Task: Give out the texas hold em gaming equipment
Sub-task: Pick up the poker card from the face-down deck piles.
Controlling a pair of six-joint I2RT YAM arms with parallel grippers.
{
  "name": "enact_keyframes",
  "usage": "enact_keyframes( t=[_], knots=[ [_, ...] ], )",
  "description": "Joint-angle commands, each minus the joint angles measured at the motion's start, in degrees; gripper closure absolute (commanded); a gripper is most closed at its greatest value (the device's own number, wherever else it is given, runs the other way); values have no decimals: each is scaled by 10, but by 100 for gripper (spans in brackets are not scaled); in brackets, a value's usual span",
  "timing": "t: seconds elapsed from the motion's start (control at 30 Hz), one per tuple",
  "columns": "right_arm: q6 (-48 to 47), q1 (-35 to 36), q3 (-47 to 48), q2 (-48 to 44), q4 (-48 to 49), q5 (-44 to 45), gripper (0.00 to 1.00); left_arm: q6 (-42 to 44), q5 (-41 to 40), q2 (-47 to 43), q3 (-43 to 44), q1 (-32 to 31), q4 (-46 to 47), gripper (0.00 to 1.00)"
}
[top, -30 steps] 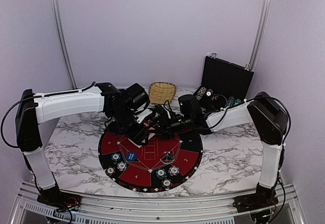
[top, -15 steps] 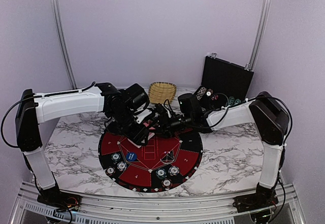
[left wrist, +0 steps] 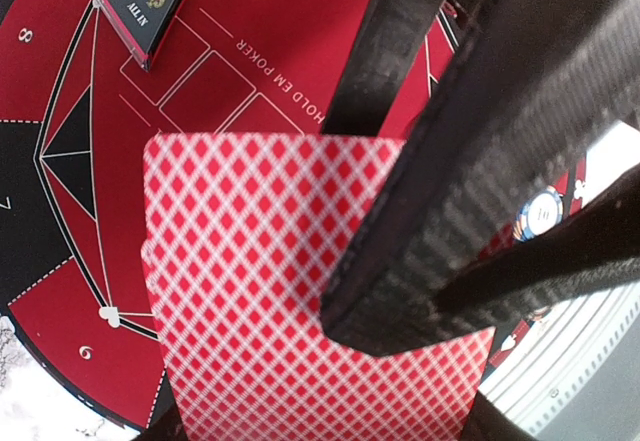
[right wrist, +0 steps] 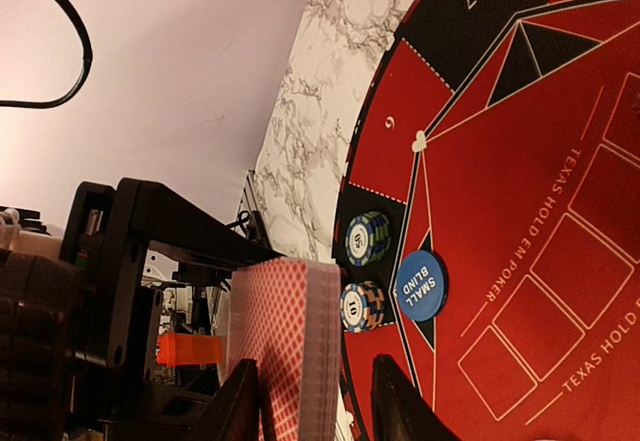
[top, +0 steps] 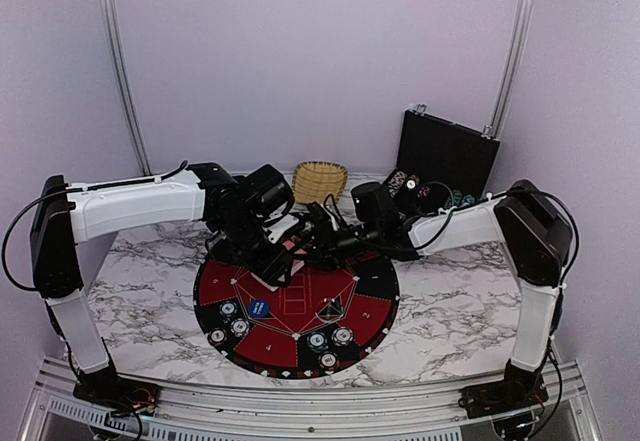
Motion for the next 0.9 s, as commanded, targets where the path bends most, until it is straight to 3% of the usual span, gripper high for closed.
enact_keyframes(
  t=[0.0,0.87],
  knots=[
    [-5,-6,4,-27,-7,10,63,4,2,-15,-2,5,-5,41],
    [-1,-12,-14,-45,-1,13,73,0,3,-12,-6,6,-5,41]
  ],
)
